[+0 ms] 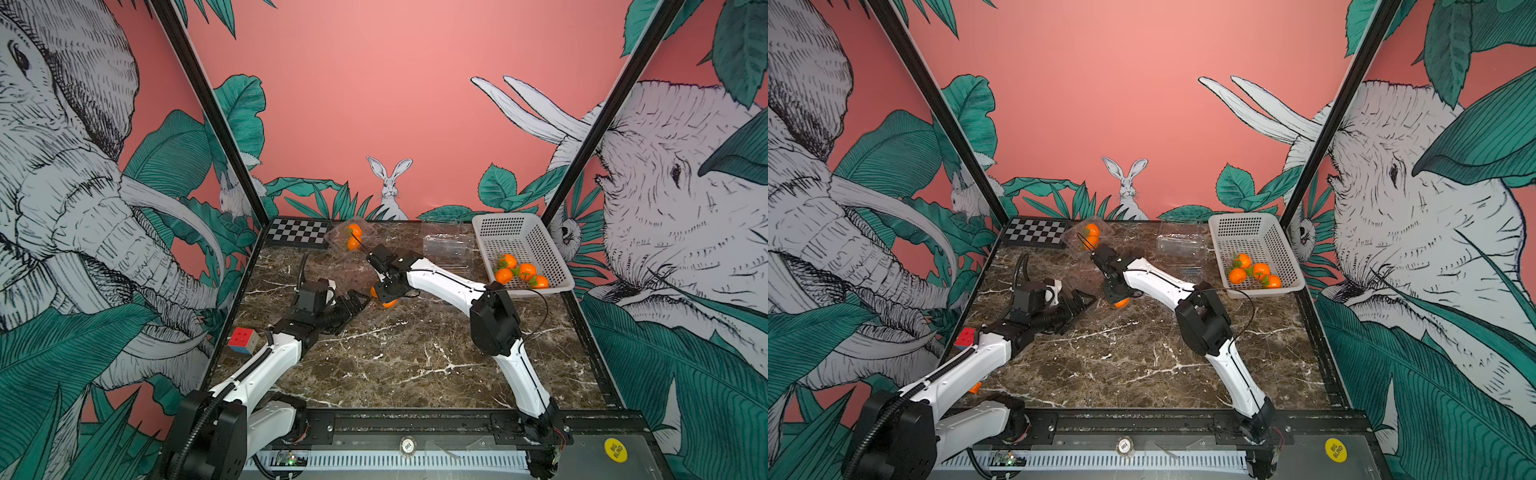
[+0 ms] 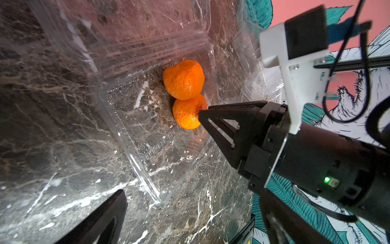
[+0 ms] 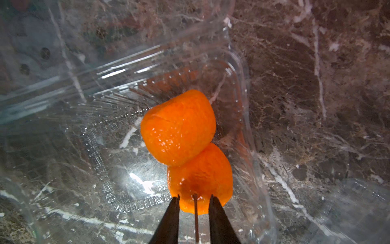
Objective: Take oranges out of containers
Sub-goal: Pick up the orange from the packing box.
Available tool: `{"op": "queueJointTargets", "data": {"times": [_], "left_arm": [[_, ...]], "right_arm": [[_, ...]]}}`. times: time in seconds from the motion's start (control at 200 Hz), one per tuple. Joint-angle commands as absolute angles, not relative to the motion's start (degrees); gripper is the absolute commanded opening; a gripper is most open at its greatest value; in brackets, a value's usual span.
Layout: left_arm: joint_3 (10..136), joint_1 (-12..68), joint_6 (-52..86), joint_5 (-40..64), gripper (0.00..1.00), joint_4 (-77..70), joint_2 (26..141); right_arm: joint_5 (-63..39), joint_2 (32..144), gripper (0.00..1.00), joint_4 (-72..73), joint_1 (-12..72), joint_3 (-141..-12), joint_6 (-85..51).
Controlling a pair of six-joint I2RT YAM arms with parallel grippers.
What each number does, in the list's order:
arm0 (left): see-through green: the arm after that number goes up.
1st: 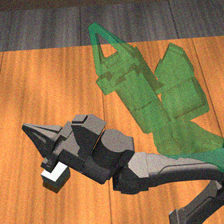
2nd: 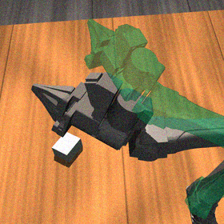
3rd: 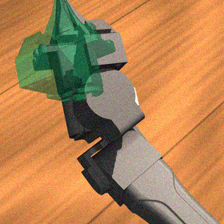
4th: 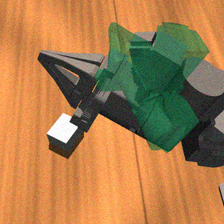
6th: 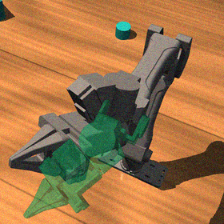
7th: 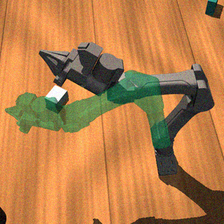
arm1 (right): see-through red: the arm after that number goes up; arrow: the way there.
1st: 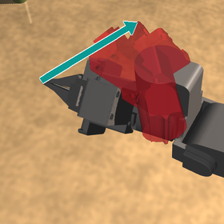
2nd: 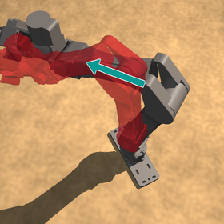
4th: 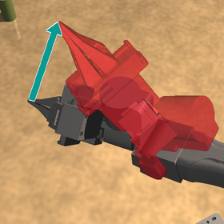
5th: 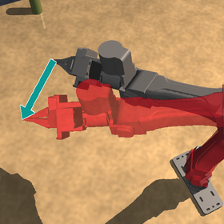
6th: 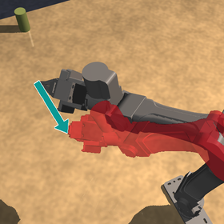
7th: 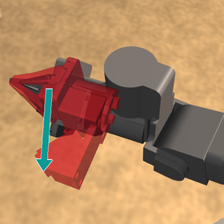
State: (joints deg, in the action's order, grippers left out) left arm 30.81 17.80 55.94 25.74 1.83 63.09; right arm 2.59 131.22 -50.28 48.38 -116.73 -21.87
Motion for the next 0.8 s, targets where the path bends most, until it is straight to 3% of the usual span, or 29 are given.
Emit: {"op": "queueJointTargets", "data": {"times": [0.0,0.285,0.795], "left_arm": [[30.42,17.55,56.23,26.02,0.99,1.19,62.94],[30.21,17.52,56.11,26.19,0.99,1.24,63.02],[27.6,17.58,57.03,24.85,0.99,1.58,60.82]], "right_arm": [[3.08,130.52,0.22,-50.72,48.53,-118.07,-22.06],[2.83,131.96,0.07,-51.9,48.52,-119.34,-22.21],[2.1,131.83,0.0,-50.8,48.52,-117.25,-21.87]]}}
